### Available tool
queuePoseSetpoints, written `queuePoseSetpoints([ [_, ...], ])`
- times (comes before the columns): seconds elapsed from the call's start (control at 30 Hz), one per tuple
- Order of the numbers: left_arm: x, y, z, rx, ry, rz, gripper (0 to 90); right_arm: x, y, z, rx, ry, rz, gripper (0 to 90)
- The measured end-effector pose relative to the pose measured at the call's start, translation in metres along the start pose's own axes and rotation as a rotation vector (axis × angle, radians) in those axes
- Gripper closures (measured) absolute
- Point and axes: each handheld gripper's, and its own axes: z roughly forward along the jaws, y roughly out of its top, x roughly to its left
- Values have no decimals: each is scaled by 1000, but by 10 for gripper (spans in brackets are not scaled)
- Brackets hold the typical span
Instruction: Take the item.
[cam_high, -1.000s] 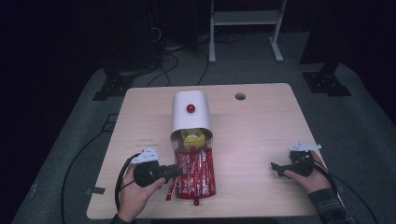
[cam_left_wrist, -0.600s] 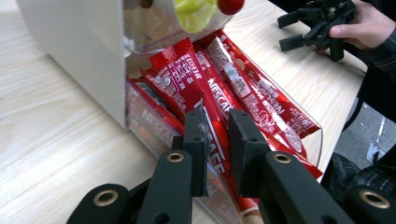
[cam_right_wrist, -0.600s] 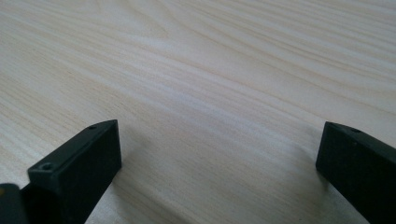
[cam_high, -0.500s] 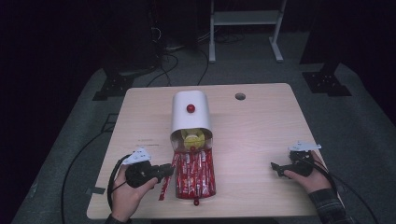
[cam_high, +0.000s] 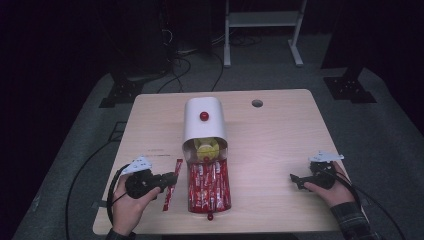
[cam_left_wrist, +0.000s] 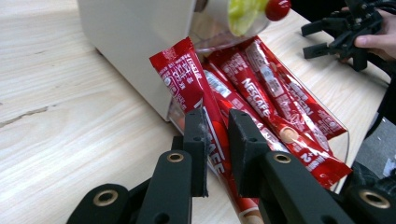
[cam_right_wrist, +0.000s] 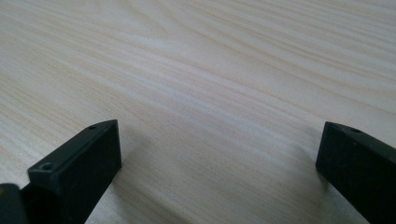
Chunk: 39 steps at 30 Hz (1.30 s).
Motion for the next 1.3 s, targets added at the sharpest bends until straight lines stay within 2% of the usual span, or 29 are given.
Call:
queuePoseSetpoints([
  [0.77, 32, 2, 9, -40, 81, -51, 783, 0, 0, 0, 0, 0, 0, 0],
  [1.3, 50, 1, 26, -9, 132, -72, 783, 0, 0, 0, 0, 0, 0, 0],
])
